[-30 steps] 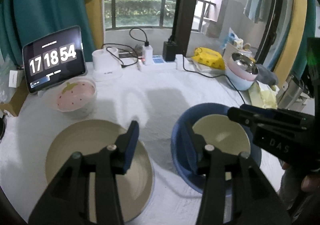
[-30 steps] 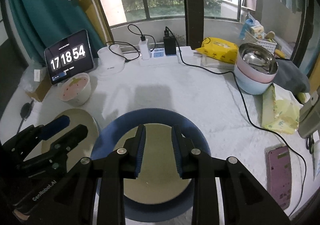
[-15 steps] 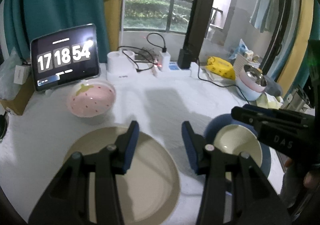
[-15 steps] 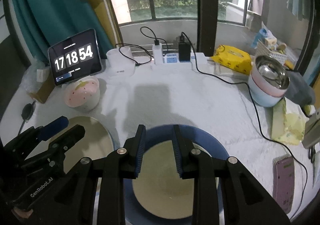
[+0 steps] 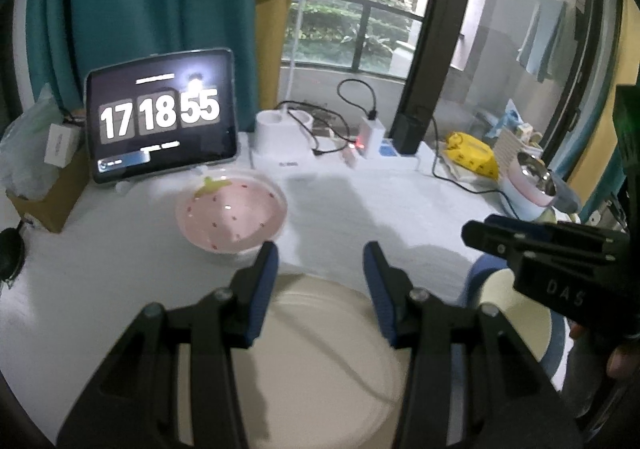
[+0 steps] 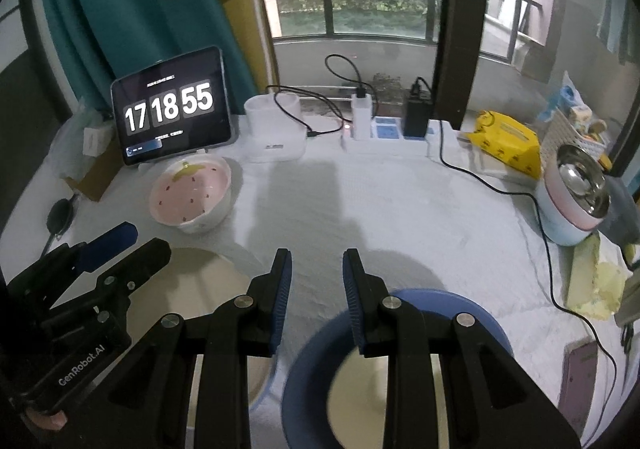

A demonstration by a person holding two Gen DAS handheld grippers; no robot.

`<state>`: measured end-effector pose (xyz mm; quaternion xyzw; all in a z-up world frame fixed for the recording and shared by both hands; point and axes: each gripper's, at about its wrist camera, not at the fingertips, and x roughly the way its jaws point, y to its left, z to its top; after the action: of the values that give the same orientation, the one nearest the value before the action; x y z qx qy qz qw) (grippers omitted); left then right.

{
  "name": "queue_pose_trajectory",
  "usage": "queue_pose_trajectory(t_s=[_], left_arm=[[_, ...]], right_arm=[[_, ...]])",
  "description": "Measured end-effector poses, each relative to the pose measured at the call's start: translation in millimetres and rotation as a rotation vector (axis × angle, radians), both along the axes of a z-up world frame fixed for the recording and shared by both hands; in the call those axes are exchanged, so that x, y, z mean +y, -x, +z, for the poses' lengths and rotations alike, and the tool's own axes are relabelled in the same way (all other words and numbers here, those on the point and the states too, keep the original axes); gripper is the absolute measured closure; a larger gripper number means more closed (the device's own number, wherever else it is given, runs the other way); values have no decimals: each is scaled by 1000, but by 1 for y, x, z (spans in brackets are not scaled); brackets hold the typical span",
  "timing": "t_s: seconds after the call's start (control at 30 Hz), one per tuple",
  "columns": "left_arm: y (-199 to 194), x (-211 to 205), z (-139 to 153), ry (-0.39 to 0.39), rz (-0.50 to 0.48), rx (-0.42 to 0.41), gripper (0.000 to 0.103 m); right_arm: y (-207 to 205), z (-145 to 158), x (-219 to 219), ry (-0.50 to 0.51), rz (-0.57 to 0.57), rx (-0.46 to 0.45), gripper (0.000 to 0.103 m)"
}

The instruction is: Organize plates and bowls

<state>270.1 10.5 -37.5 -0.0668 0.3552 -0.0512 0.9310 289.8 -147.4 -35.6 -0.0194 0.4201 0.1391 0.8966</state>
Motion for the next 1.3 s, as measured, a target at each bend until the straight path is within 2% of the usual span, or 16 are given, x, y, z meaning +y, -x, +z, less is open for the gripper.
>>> queue_pose_trajectory(t_s=[0.7, 1.3], left_arm=[[-26, 79, -7, -2, 101, -6, 57], [-70, 113, -49, 22, 131, 83, 57]], right_arm=[[-36, -6, 73, 27, 83, 16, 75], [-82, -47, 122, 18, 113, 102, 75]])
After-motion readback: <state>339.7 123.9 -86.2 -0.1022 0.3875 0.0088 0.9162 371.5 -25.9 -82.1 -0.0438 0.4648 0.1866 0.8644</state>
